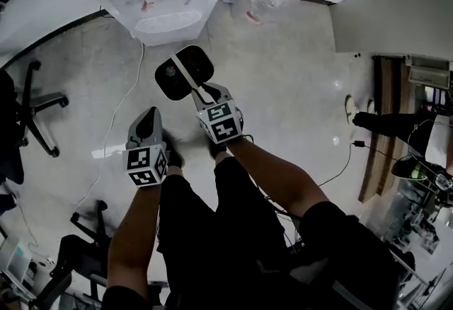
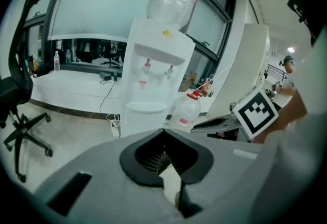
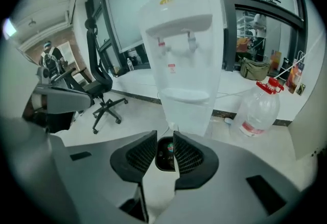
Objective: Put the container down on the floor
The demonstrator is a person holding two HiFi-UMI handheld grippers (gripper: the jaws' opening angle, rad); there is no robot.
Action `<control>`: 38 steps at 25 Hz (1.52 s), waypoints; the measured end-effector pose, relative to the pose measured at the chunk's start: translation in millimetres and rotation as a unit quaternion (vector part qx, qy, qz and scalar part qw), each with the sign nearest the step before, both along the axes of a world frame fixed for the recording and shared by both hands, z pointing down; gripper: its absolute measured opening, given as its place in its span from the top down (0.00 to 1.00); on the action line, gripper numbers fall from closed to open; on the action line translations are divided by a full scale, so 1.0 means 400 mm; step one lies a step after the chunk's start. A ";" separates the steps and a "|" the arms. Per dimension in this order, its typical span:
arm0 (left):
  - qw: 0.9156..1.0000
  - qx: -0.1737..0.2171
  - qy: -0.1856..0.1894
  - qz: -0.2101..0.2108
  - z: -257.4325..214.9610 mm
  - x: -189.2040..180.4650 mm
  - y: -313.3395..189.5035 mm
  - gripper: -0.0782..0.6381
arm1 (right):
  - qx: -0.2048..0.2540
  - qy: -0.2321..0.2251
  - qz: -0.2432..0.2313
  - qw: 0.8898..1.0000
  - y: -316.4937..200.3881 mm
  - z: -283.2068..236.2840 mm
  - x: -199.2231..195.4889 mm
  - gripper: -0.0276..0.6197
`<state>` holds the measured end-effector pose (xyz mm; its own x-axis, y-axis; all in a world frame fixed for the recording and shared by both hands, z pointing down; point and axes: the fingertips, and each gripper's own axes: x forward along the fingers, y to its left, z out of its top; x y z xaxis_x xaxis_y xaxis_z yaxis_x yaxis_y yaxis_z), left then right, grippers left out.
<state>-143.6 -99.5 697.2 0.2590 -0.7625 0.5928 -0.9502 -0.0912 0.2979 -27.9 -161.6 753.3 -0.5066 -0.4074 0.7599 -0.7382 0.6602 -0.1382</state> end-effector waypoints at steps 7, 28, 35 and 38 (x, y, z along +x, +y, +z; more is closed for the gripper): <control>1.000 0.025 -0.003 0.002 -0.167 -0.014 -0.011 0.88 | 0.020 -0.035 0.006 0.999 0.009 -0.196 0.008 0.85; 0.988 0.152 0.021 0.033 -0.697 0.053 0.047 0.88 | 0.118 -0.161 -0.026 0.979 0.037 -0.875 0.003 0.93; 0.981 0.184 0.016 0.053 -0.818 0.068 0.070 0.88 | 0.140 -0.181 -0.037 0.973 0.046 -0.979 0.010 0.93; 0.980 0.193 0.007 0.047 -0.852 0.048 0.075 0.88 | 0.168 -0.188 -0.036 0.967 0.039 -1.032 0.013 0.94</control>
